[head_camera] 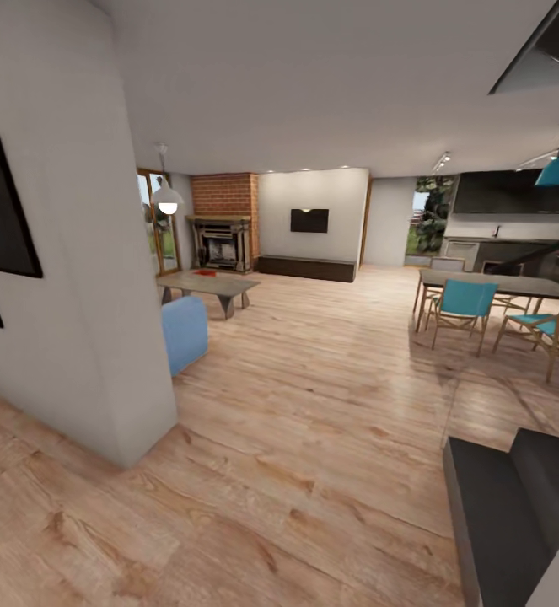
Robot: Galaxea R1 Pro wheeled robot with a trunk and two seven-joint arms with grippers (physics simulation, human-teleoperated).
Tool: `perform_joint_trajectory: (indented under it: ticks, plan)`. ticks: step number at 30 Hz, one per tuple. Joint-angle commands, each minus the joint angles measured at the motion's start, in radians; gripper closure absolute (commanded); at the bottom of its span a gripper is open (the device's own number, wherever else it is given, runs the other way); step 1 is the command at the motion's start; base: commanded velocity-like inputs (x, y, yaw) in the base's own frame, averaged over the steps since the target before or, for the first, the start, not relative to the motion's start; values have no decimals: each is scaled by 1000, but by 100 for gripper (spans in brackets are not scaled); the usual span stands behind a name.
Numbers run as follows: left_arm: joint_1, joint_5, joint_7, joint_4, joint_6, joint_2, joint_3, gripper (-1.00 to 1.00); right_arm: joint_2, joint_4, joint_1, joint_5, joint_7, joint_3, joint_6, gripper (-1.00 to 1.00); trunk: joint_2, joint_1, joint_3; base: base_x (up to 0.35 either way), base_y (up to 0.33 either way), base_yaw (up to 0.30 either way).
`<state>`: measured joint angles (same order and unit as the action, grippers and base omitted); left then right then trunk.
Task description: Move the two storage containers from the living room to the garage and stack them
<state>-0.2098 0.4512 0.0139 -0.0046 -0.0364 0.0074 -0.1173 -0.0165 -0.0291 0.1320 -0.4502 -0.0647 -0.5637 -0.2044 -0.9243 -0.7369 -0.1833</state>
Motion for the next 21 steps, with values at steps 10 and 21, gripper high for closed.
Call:
perform_joint_trajectory:
  ticks: [10,21]
  plan:
    - [0,6,1,0,-2,-1,-9,-100,-1,-3,1,-7,-1,-10,-1,-100,-1,-1,-1,323,0,-286]
    - [0,7,1,0,-5,-1,-9,-100,3,-3,2,-7,1,-10,2,-100,-1,-1,-1,323,0,-108]
